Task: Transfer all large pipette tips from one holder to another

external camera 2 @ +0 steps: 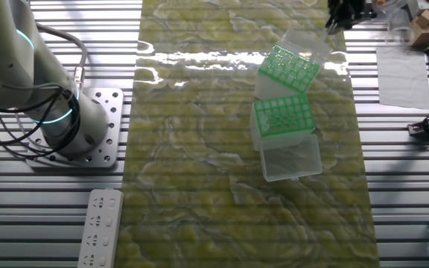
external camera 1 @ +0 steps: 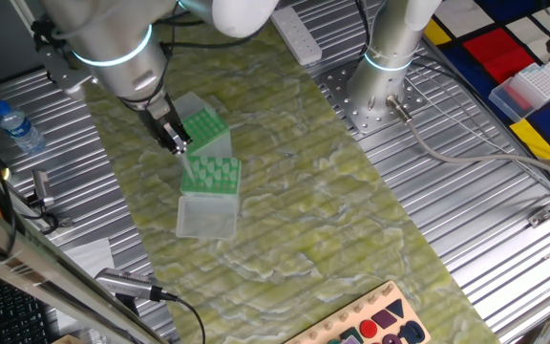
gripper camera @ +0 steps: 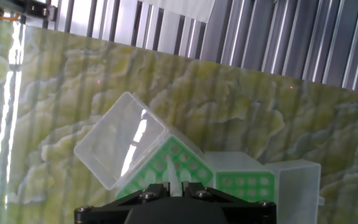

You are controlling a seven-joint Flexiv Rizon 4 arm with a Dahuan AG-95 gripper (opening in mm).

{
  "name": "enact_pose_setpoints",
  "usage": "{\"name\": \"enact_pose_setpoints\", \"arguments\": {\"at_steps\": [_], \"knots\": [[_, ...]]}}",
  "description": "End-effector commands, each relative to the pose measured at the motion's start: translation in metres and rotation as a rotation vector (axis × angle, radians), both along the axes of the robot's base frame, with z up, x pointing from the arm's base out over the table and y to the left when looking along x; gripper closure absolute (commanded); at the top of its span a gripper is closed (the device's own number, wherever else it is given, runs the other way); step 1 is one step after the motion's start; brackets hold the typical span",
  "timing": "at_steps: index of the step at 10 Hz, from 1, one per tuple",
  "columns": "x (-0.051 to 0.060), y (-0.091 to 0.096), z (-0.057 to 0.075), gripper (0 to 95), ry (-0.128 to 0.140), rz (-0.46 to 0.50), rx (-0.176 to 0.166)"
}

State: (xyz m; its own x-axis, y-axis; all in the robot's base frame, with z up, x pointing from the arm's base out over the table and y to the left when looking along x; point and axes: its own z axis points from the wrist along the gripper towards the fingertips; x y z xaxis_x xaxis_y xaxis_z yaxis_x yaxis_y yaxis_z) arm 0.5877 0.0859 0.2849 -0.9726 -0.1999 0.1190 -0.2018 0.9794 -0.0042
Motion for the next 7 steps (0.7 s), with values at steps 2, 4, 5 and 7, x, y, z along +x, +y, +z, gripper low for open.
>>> {"name": "enact_pose_setpoints", "arguments": {"at_steps": [2, 4, 5, 7], "knots": [[-0.0032, -0.0026, 0.0017, 95.0, 0.0, -0.002, -0.002], [-0.0053, -0.0021, 0.0036, 95.0, 0.003, -0.005, -0.004], [-0.006, -0.002, 0.0042, 95.0, 0.003, -0.005, -0.004], [-0.0111, -0.0035, 0.0095, 95.0, 0.005, -0.003, -0.009]]}}
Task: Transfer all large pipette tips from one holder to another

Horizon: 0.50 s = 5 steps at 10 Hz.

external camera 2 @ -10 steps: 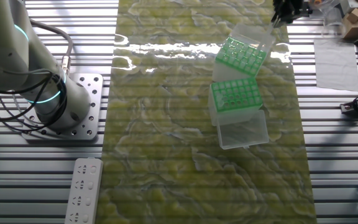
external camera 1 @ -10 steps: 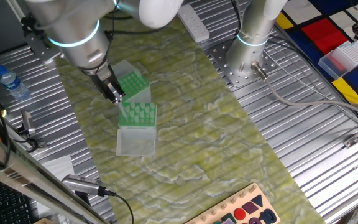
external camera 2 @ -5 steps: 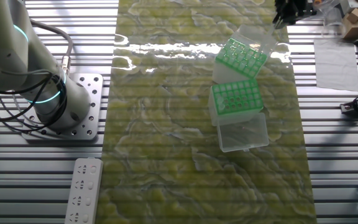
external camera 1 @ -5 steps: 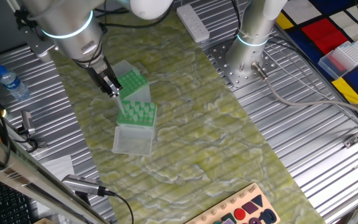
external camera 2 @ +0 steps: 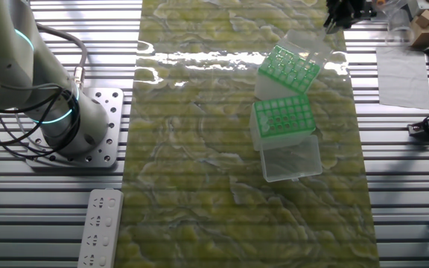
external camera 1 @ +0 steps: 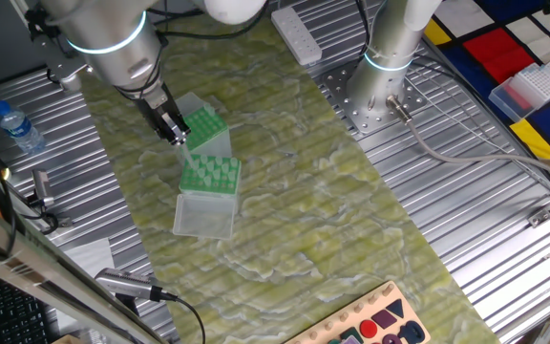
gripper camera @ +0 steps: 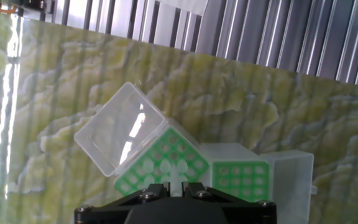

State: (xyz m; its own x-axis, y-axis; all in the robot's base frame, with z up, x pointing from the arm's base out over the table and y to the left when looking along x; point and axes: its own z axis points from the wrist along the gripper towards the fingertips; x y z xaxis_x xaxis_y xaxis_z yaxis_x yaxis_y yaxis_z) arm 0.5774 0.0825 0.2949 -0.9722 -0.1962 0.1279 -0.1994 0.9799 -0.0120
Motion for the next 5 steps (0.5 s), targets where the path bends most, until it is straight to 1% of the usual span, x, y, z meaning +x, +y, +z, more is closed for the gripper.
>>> {"name": "enact_pose_setpoints", "arguments": {"at_steps": [1, 3, 5], "knots": [[-0.005, -0.001, 0.003, 95.0, -0.004, 0.0, 0.0], [-0.01, -0.005, 0.009, 95.0, -0.001, 0.008, -0.005], [-0.017, -0.017, 0.018, 95.0, 0.013, 0.026, -0.015]]}}
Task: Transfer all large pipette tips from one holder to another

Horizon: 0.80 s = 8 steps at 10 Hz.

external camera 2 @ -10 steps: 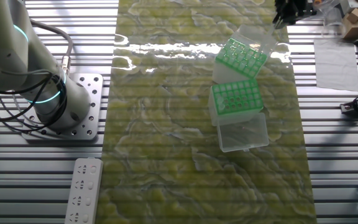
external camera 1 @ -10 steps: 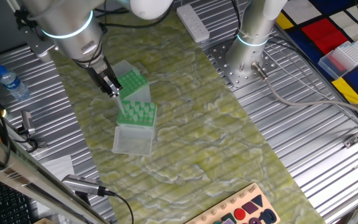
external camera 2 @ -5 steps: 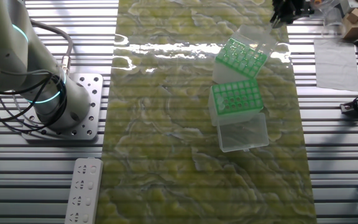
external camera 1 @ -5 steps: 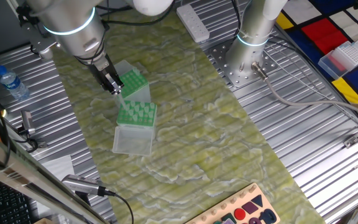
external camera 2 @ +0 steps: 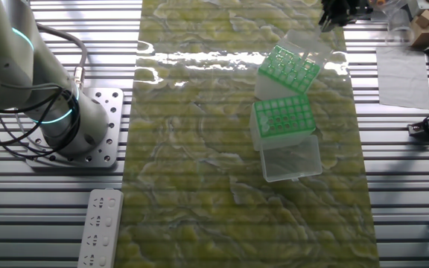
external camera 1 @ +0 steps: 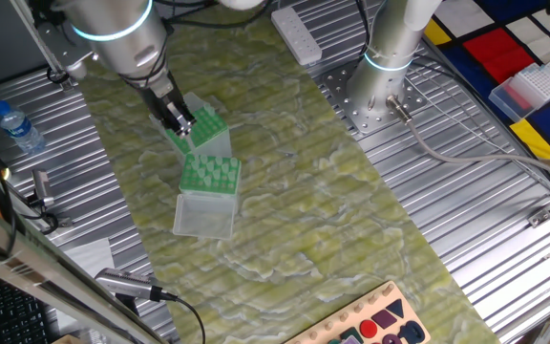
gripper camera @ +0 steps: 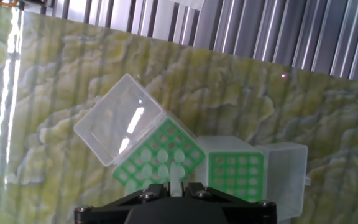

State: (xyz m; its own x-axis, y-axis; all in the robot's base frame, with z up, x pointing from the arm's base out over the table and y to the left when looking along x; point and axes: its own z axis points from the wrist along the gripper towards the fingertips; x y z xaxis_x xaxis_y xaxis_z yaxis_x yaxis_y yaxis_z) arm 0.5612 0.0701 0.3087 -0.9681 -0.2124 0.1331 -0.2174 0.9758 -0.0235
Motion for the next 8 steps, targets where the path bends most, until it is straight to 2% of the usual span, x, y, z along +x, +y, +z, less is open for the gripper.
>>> {"name": "enact_pose_setpoints", "arguments": {"at_steps": [1, 3, 4, 6, 8], "knots": [[-0.005, -0.013, 0.008, 95.0, 0.012, 0.013, -0.001], [-0.017, -0.032, 0.012, 95.0, 0.009, 0.028, 0.003], [-0.028, -0.047, 0.01, 95.0, -0.003, 0.028, 0.01], [-0.043, -0.065, 0.001, 95.0, -0.011, 0.027, 0.015], [-0.054, -0.075, -0.003, 95.0, -0.028, 0.026, 0.018]]}}
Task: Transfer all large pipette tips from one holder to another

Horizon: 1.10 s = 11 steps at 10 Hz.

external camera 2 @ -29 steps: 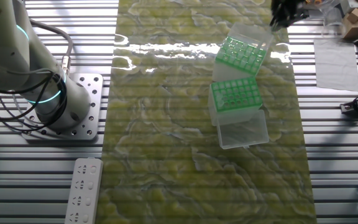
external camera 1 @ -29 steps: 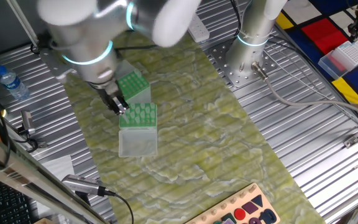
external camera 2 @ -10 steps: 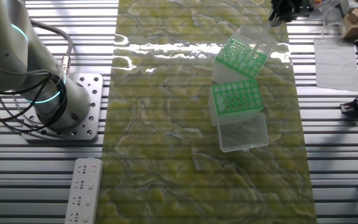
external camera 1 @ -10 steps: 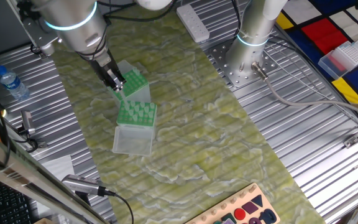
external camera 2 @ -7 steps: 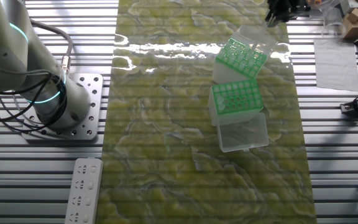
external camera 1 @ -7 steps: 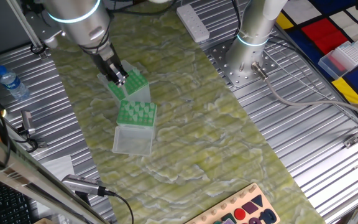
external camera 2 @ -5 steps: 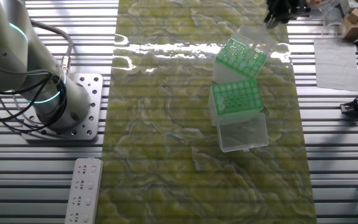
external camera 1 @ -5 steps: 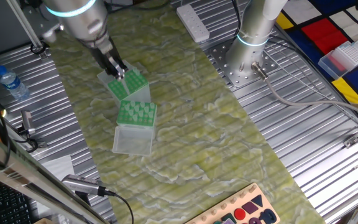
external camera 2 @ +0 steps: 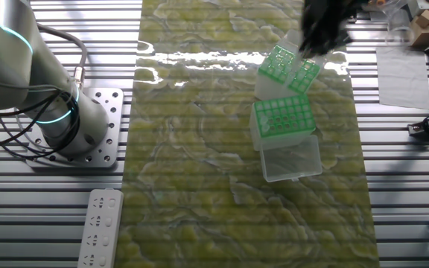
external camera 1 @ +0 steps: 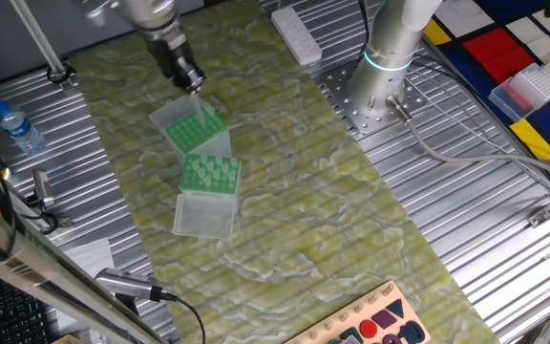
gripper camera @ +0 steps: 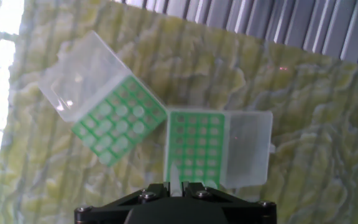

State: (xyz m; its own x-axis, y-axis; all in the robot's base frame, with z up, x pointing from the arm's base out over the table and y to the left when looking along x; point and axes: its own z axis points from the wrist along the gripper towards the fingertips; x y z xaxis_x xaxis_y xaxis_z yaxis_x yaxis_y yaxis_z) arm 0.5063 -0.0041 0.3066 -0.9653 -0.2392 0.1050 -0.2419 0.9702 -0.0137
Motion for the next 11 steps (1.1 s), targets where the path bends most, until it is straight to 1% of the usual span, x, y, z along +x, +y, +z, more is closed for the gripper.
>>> {"name": "enact_pose_setpoints", "arguments": {"at_steps": [1, 2, 4, 11], "knots": [[-0.004, -0.005, -0.002, 95.0, -0.007, 0.0, 0.003], [-0.011, -0.01, -0.004, 95.0, -0.012, 0.003, 0.002], [-0.017, -0.015, -0.007, 95.0, -0.024, 0.009, 0.004], [-0.026, -0.023, -0.013, 95.0, -0.037, 0.034, 0.004]]}}
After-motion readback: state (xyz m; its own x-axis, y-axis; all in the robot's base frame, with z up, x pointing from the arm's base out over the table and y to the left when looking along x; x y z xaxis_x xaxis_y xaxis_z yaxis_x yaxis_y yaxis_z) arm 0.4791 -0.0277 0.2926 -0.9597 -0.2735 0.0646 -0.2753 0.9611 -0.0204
